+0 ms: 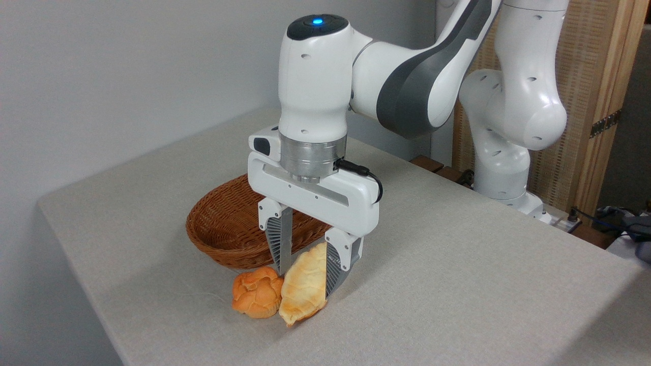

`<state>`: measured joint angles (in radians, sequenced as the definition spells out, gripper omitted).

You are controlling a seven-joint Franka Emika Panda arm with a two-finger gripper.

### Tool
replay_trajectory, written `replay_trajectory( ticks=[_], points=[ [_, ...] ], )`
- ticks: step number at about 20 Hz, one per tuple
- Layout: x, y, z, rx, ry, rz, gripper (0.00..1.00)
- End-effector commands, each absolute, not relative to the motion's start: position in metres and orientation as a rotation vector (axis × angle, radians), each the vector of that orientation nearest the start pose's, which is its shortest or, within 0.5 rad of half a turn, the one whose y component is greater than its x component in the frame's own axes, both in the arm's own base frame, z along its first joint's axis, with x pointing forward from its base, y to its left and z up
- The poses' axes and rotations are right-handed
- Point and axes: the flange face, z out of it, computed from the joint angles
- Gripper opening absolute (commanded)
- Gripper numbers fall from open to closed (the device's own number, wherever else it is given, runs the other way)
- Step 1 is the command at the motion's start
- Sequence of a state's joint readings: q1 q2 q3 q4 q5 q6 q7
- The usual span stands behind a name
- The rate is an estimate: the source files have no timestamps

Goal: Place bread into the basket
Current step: 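Lower the gripper around the golden roll and close on it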

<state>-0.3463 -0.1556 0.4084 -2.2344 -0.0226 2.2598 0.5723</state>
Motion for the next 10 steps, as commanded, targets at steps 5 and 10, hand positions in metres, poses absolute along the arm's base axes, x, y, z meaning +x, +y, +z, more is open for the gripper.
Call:
replay_trajectory(
  ticks=[5,10],
  points=[
    [0.515,0.022,0.433,-3.065,0.808,-0.278,1.0],
    [0.516,0.018,0.42,-3.064,0.817,-0.237,1.0]
  ],
)
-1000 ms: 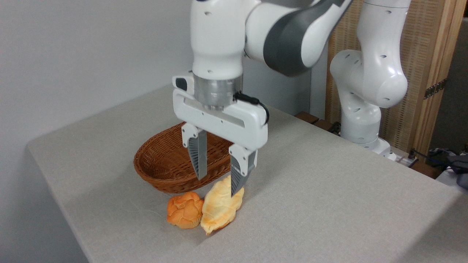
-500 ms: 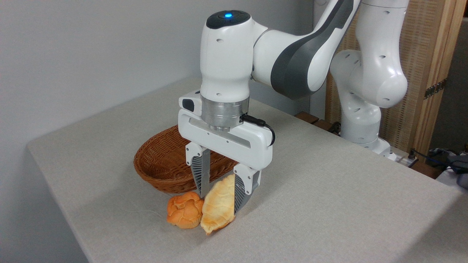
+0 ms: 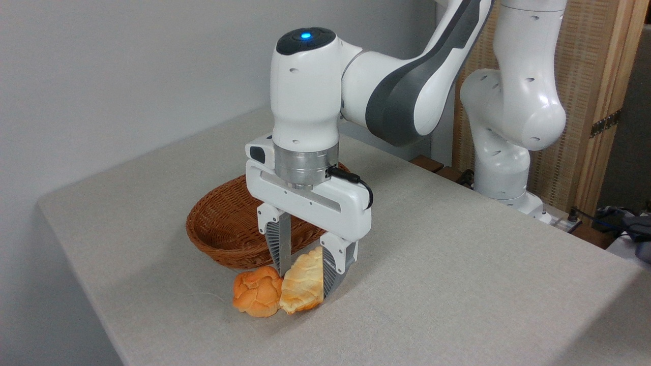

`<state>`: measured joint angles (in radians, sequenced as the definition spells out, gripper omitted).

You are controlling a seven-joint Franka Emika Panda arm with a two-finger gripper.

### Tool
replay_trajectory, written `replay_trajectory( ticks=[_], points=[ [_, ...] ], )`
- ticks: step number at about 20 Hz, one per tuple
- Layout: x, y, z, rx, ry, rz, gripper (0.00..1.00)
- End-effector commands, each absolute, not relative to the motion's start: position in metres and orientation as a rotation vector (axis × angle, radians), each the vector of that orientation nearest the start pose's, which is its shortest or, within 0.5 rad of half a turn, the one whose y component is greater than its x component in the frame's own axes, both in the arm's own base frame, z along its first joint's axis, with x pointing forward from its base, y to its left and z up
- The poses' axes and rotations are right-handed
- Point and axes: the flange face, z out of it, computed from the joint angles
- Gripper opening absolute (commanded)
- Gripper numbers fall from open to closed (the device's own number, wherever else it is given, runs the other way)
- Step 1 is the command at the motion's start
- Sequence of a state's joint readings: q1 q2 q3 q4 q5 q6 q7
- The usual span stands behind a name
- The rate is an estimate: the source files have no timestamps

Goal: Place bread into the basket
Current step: 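Lower the gripper around the golden roll and close on it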

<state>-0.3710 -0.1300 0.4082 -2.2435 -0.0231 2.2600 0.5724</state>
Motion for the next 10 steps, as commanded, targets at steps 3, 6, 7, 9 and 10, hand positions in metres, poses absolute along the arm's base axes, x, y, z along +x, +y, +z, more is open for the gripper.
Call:
replay_trajectory(
  ticks=[3,6,7,9,10],
  points=[
    [0.5173,0.015,0.4161,-3.061,0.826,-0.224,1.0],
    [0.5175,0.0141,0.4154,-3.06,0.828,-0.222,1.0],
    [0.5175,0.0141,0.4154,-3.06,0.828,-0.222,0.91],
    [0.5175,0.0141,0.4154,-3.06,0.828,-0.222,0.71],
    [0.5175,0.0141,0.4154,-3.06,0.828,-0.222,0.62]
  ],
)
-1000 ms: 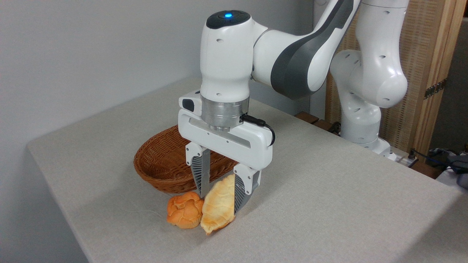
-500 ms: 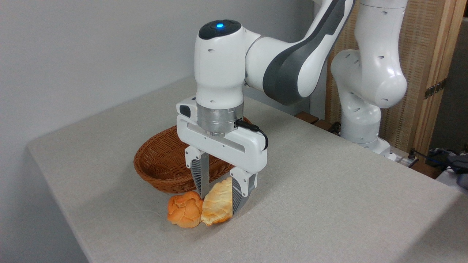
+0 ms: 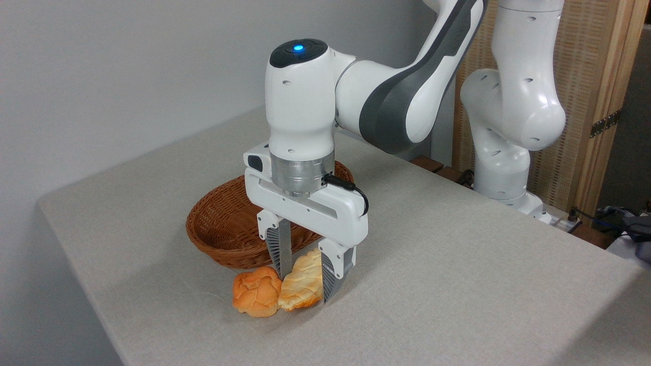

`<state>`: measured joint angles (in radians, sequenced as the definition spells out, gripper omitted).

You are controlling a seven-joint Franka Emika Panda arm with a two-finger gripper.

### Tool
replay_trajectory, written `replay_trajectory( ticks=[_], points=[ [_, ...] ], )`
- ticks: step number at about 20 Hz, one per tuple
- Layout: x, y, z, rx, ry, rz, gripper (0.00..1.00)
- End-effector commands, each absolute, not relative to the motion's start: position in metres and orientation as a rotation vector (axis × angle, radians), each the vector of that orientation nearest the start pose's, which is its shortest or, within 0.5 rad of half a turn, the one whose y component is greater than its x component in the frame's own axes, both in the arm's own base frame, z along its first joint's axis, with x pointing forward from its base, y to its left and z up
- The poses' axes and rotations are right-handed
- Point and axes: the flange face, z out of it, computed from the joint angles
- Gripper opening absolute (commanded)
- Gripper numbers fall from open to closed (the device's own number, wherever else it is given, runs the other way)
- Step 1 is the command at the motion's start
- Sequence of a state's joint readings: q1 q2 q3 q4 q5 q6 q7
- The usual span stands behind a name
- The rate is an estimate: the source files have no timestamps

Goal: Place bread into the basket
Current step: 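Lower the gripper around the golden roll and close on it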

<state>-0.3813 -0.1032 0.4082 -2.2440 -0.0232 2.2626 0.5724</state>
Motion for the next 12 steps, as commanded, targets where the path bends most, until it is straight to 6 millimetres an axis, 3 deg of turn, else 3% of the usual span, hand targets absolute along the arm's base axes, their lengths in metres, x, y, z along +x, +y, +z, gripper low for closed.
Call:
replay_trajectory(
  ticks=[1,3,12],
  points=[
    [0.5175,0.0141,0.4154,-3.06,0.828,-0.222,0.48],
    [0.5174,0.0134,0.4161,-3.06,0.831,-0.224,0.37],
    [0.5173,0.0134,0.4168,-3.06,0.831,-0.226,0.37]
  ],
)
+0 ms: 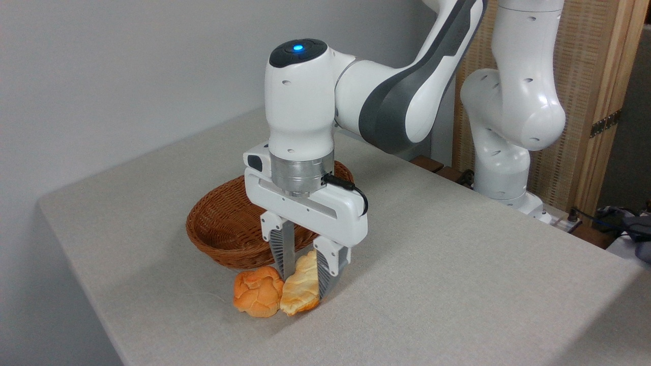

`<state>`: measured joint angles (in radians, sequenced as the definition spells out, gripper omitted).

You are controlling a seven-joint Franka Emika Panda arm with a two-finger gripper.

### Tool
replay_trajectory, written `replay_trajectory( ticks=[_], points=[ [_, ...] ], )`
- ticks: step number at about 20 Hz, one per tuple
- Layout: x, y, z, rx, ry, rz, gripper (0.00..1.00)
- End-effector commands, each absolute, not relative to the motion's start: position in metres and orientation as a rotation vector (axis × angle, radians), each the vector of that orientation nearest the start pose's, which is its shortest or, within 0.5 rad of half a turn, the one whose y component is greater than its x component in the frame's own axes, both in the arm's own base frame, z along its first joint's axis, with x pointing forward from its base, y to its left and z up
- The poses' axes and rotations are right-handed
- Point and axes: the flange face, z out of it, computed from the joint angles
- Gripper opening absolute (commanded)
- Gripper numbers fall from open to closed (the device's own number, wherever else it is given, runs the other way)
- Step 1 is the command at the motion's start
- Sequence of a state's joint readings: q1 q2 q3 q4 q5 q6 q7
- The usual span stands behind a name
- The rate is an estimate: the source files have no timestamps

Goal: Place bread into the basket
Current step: 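Lower the gripper around the golden roll and close on it, then lift the golden roll and carry it over the woven basket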

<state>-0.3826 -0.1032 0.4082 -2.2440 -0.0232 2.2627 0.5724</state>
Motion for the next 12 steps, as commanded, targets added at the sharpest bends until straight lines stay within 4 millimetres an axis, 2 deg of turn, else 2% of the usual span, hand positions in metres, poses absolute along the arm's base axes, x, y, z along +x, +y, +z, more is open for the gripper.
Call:
replay_trajectory(
  ticks=[1,7,12],
  points=[
    [0.517,0.013,0.417,-3.058,0.832,-0.226,0.37],
    [0.517,0.015,0.422,-3.06,0.828,-0.238,0.37],
    [0.514,0.023,0.444,-3.064,0.809,-0.306,0.38]
  ],
)
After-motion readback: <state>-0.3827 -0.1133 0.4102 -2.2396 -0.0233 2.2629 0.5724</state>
